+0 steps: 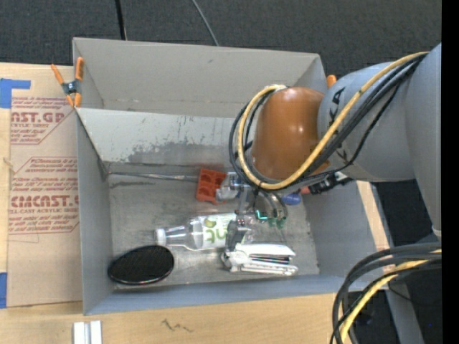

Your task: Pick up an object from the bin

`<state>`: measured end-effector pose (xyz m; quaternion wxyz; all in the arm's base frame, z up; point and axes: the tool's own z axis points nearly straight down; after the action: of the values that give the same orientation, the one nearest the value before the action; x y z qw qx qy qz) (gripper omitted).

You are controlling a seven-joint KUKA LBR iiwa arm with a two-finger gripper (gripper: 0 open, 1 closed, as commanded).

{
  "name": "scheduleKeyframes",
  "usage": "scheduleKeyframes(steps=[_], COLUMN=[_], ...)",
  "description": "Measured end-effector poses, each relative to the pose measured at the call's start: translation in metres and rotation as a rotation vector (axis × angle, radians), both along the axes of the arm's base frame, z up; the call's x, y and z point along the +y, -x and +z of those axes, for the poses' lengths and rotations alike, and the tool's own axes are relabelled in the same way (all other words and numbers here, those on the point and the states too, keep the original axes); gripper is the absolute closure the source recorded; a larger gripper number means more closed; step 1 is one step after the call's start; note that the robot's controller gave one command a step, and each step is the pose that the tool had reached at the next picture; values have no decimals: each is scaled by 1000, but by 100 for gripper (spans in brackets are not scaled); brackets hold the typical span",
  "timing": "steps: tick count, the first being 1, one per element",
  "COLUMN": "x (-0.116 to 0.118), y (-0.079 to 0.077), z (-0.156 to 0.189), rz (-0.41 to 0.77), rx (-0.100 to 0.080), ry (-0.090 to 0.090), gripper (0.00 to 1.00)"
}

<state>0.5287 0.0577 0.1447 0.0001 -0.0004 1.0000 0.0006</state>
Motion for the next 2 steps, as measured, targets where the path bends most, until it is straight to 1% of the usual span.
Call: scheduleKeyframes(steps=[1,2], x=[34,34], y=[-41,-41], z=[-67,-67], rz=[-63,-63], rx=[2,2], ry=[1,1], gripper=[100,100])
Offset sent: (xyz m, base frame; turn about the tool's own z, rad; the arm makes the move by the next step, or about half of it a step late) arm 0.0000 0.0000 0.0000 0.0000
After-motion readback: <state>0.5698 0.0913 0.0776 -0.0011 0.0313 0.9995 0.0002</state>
